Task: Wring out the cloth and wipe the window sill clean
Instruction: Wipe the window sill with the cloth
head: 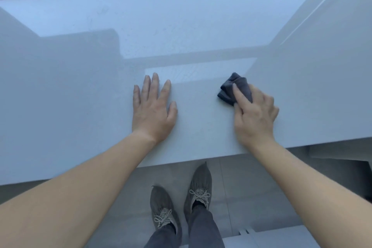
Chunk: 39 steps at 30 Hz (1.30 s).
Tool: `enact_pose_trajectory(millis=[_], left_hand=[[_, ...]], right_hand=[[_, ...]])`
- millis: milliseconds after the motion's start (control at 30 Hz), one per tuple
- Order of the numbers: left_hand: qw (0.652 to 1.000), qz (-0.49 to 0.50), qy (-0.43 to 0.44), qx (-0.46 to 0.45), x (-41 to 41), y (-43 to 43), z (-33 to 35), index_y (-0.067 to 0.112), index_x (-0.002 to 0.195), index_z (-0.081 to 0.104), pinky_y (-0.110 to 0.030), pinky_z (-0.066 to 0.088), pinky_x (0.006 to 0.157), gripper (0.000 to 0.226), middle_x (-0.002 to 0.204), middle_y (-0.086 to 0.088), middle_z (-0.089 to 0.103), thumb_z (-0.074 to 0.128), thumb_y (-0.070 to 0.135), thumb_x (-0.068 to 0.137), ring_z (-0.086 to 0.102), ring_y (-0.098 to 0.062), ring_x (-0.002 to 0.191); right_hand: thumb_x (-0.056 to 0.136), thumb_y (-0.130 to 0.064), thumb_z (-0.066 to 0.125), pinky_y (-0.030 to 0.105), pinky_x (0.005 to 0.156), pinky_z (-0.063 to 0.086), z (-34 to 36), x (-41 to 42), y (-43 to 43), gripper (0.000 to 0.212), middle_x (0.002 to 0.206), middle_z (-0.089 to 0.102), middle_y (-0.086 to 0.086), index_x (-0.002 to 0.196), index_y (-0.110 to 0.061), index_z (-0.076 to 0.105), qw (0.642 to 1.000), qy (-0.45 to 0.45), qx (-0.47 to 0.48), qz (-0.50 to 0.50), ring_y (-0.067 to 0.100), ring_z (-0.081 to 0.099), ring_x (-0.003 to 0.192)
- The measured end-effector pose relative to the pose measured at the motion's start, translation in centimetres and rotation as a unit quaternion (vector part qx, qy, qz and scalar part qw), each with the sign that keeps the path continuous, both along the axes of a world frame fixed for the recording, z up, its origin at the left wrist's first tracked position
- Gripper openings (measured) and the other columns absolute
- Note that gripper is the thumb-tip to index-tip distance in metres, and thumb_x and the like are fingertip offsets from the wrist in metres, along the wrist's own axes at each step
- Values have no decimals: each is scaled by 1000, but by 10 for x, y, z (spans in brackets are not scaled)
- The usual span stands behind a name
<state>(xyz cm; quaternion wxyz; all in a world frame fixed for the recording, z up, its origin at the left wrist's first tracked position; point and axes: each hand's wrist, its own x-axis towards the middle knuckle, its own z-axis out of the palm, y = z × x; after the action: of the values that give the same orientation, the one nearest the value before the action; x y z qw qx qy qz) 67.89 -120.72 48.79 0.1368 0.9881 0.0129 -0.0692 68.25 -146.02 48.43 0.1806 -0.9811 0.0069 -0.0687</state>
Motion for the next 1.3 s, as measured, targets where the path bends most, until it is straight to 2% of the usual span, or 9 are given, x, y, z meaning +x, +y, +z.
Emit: enact_pose_trajectory(millis=[200,367,567,767,833,967,1033,1167,1300], left_hand=[[1000,5,-4,8,1,-1,3,21,154,24,-47,-7,122,67,166,-8,6,25,45,91,-4,-23,152],[1000,9,4,19,2,-2,5,20,151,31,-49,-1,122,67,164,-10,15,26,45,89,4,-26,152],[999,28,4,27,10,-7,15,17,143,43,-53,10,121,65,157,-12,30,34,45,85,19,-30,148],[999,31,-25,29,24,1,19,16,125,52,-53,12,120,50,136,-9,46,38,39,82,36,-28,133],[999,30,-40,15,37,5,18,13,122,50,-52,11,121,46,131,-9,47,39,34,82,40,-28,129],[998,17,-56,0,73,10,17,9,128,50,-54,10,121,51,145,-15,42,38,31,84,35,-31,138],[998,14,-59,0,96,15,17,8,132,49,-53,8,121,54,150,-16,37,36,32,85,29,-31,142],[999,28,-37,10,143,28,16,11,143,40,-47,-3,122,59,160,-15,21,37,32,88,12,-28,150],[999,37,-15,21,192,42,14,15,151,27,-46,-9,121,61,164,-12,6,39,29,93,-2,-23,152]], right_hand=[[81,-15,62,36,81,26,1,-1,2,57,142,49,0,134,-35,58,971,-18,-56,230,30,43,110],[89,-16,50,43,88,30,4,73,20,53,143,46,2,138,-36,53,1000,18,14,-19,32,38,114],[79,-12,57,37,82,24,3,68,27,63,144,44,0,137,-35,52,967,22,-50,248,28,37,112],[85,-9,47,42,92,26,10,142,31,65,146,40,3,144,-36,44,998,47,-25,20,33,35,120],[82,-9,49,42,90,26,9,130,48,67,148,38,5,144,-33,45,997,42,-26,64,32,35,119],[75,-13,53,40,85,28,2,121,40,65,144,45,2,137,-34,53,961,22,-49,273,29,38,112],[79,-17,52,40,85,30,2,154,29,60,142,47,1,136,-36,54,966,9,-54,251,31,41,113],[92,-17,45,43,94,26,6,217,39,56,145,40,1,143,-39,42,999,45,-22,21,34,35,121],[83,-14,51,39,88,24,4,192,70,64,146,40,4,143,-34,45,986,25,-47,157,32,36,116]])
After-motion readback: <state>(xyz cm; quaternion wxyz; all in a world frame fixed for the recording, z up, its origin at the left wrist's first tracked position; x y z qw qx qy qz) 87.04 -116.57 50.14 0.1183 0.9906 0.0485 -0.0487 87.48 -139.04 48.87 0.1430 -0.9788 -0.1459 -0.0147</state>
